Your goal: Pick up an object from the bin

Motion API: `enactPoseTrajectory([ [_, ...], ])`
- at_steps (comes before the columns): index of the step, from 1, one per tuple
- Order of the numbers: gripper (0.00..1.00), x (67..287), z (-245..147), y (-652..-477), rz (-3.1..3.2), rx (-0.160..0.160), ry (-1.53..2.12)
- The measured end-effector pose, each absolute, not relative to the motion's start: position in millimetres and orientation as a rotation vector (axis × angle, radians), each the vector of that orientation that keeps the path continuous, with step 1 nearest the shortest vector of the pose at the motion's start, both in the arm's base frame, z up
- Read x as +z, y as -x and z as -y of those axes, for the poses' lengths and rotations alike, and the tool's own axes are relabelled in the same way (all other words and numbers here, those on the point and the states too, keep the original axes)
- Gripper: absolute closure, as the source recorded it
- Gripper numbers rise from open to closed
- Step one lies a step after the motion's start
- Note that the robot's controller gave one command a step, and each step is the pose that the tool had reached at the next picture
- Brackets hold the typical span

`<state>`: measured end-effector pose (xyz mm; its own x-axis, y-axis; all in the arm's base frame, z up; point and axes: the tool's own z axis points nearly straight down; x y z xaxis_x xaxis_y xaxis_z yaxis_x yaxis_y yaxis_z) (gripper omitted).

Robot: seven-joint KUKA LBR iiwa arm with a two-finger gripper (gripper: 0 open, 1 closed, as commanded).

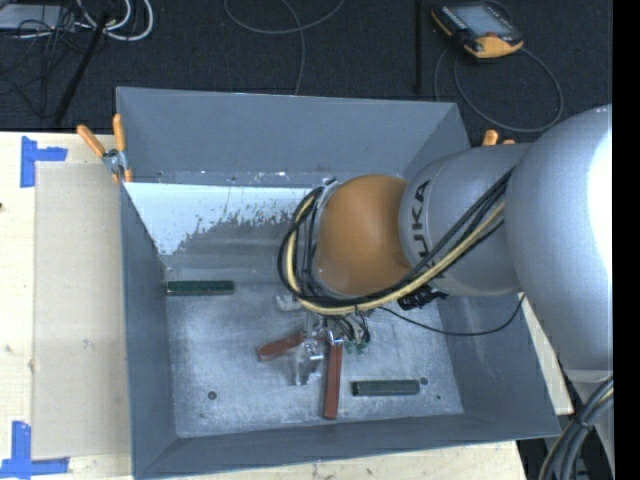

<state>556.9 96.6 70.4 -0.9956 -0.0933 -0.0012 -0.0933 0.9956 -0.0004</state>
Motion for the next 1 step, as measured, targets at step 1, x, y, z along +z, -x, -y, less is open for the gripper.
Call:
enactPoseTrajectory([
  [1, 1.00, 75.1, -101.0, -564.2, -3.127, 0.005, 0.209],
])
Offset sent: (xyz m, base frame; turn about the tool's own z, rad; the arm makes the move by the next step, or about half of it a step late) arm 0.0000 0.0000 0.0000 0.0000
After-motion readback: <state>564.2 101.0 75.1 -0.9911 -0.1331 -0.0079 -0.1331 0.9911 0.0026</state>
